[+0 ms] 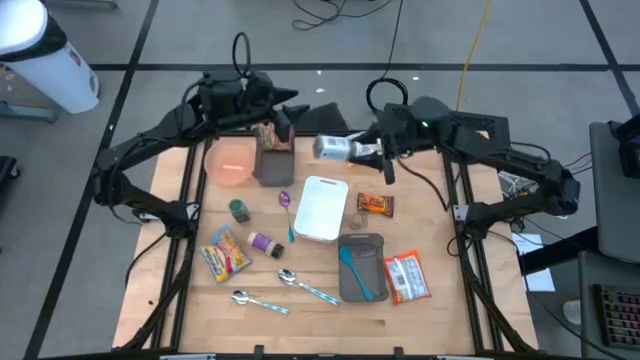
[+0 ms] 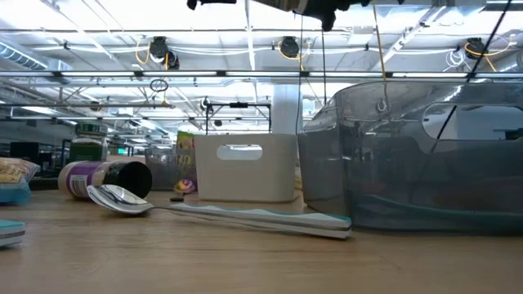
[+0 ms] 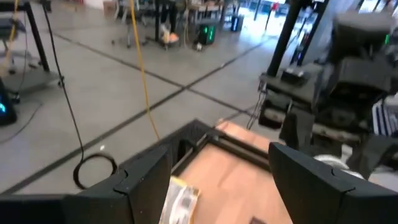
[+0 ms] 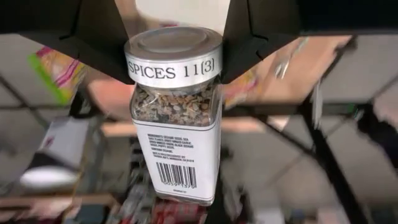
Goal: Pick & Place Food Item
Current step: Put the white seasoning bottle into the white bin
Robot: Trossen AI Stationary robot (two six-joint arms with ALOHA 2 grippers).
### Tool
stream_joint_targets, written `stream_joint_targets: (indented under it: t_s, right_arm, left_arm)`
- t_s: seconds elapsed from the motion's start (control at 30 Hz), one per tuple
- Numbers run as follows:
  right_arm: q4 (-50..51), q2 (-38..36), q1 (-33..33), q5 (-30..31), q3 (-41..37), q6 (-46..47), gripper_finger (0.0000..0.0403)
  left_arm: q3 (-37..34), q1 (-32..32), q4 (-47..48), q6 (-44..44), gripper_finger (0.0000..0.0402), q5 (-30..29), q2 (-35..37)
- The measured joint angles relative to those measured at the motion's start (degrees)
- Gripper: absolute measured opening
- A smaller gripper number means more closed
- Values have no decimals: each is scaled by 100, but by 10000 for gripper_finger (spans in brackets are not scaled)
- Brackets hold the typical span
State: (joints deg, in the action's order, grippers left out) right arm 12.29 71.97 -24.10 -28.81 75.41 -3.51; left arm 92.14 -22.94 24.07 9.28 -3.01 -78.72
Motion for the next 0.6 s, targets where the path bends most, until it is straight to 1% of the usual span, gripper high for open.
stream_joint_targets:
  t_s: [0.1,0.17,0.27,0.47,0.6]
  right_arm:
    - [962,449,9,-19,707,-443,202]
    - [1530,760,34,-4,1084,-699,202]
    - [2113,1149,97,43,1517,-1063,202]
    - [2974,1686,302,60,1965,-1695,202]
    - [3580,2053,545,477,2182,-2213,202]
  left_arm:
    - [0,2,297,2,271,49,-7]
    - [0,-5,559,6,271,201,-7]
    - [0,-33,1087,9,271,505,-7]
    - [0,-35,1791,2,271,873,-9]
    - [0,-31,2222,-65,271,949,-53]
